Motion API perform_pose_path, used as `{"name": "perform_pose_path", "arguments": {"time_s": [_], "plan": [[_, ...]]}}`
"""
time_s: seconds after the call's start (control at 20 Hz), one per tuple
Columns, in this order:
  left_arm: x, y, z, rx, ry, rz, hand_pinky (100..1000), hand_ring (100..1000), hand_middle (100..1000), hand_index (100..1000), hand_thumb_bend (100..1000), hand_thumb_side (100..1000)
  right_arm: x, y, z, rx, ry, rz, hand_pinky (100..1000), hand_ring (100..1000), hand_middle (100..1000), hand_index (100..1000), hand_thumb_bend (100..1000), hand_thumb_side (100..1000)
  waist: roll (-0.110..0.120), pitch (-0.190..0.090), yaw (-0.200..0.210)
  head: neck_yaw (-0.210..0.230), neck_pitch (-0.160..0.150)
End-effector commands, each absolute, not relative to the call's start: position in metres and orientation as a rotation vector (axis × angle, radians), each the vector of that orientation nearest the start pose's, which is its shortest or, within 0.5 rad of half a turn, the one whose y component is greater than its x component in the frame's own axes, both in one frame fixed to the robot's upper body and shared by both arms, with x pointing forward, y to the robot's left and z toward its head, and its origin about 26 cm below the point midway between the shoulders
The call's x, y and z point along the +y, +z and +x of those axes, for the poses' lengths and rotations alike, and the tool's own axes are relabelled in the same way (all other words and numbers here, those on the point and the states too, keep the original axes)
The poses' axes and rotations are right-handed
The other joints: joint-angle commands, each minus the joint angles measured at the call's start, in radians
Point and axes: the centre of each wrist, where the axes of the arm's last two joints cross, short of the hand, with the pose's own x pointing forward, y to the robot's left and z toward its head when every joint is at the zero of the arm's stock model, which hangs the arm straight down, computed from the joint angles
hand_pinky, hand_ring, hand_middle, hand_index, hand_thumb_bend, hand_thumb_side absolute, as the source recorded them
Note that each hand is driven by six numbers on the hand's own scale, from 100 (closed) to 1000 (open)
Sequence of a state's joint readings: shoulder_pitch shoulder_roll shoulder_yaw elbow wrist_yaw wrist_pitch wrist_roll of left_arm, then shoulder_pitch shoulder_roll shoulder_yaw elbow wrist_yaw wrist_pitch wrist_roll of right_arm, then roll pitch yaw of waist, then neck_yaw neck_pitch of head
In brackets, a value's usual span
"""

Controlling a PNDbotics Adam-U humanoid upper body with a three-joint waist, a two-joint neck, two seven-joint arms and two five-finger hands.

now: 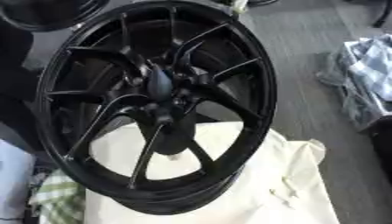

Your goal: Pull the pin out of the wheel hub.

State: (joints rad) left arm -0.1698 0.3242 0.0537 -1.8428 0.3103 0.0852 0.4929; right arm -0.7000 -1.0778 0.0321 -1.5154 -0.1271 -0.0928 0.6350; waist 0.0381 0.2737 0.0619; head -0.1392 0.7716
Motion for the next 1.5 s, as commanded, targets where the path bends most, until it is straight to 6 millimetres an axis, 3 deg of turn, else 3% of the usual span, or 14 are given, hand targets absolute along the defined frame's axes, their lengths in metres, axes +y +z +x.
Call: {"name": "perform_pose_path", "arguments": {"time_s": [0.05, 0.4, 0.5, 0.55, 0.65, 0.75, 0.9, 1.25, 1.3, 1.5], "plan": [[0.303, 0.141, 0.302, -1.926, 0.389, 0.298, 781, 737, 772, 782, 190, 867, -0.434, 0.382, 0.312, -1.804, 1.206, -0.694, 746, 584, 445, 522, 284, 100, 0.0, -0.016, -0.008, 0.016, -0.006], [0.306, 0.142, 0.301, -1.93, 0.41, 0.314, 781, 737, 772, 782, 190, 866, -0.482, 0.315, 0.291, -1.686, 0.966, -0.878, 759, 602, 474, 555, 330, 100, 0.008, -0.012, -0.044, 0.048, -0.015], [0.306, 0.142, 0.301, -1.931, 0.413, 0.317, 781, 737, 771, 782, 190, 866, -0.49, 0.298, 0.286, -1.667, 0.913, -0.902, 775, 634, 518, 614, 451, 100, 0.009, -0.011, -0.048, 0.054, -0.016], [0.306, 0.142, 0.301, -1.931, 0.415, 0.318, 781, 736, 771, 782, 190, 866, -0.494, 0.29, 0.284, -1.655, 0.89, -0.91, 796, 686, 587, 691, 548, 126, 0.01, -0.011, -0.05, 0.056, -0.017], [0.307, 0.142, 0.301, -1.93, 0.417, 0.321, 781, 736, 772, 782, 190, 866, -0.502, 0.28, 0.28, -1.633, 0.86, -0.927, 826, 758, 689, 797, 607, 168, 0.011, -0.012, -0.052, 0.058, -0.017], [0.307, 0.142, 0.301, -1.929, 0.418, 0.321, 781, 736, 772, 782, 190, 866, -0.508, 0.272, 0.278, -1.612, 0.843, -0.941, 846, 796, 745, 841, 641, 199, 0.012, -0.012, -0.053, 0.058, -0.017], [0.307, 0.142, 0.301, -1.929, 0.42, 0.323, 781, 736, 772, 783, 189, 868, -0.517, 0.266, 0.276, -1.598, 0.821, -0.965, 868, 827, 789, 876, 563, 288, 0.013, -0.013, -0.052, 0.059, -0.018], [0.306, 0.141, 0.301, -1.928, 0.421, 0.321, 781, 735, 771, 782, 191, 867, -0.521, 0.264, 0.277, -1.651, 0.747, -0.984, 837, 784, 755, 846, 609, 257, 0.013, -0.013, -0.053, 0.058, -0.018], [0.306, 0.142, 0.301, -1.929, 0.42, 0.32, 781, 735, 772, 782, 191, 867, -0.52, 0.265, 0.278, -1.683, 0.716, -0.974, 821, 758, 731, 828, 534, 292, 0.013, -0.012, -0.053, 0.058, -0.018], [0.304, 0.142, 0.302, -1.931, 0.412, 0.308, 781, 735, 771, 782, 190, 866, -0.498, 0.269, 0.289, -1.875, 0.503, -0.882, 787, 708, 680, 783, 382, 375, 0.014, -0.014, -0.046, 0.053, -0.024]]}}
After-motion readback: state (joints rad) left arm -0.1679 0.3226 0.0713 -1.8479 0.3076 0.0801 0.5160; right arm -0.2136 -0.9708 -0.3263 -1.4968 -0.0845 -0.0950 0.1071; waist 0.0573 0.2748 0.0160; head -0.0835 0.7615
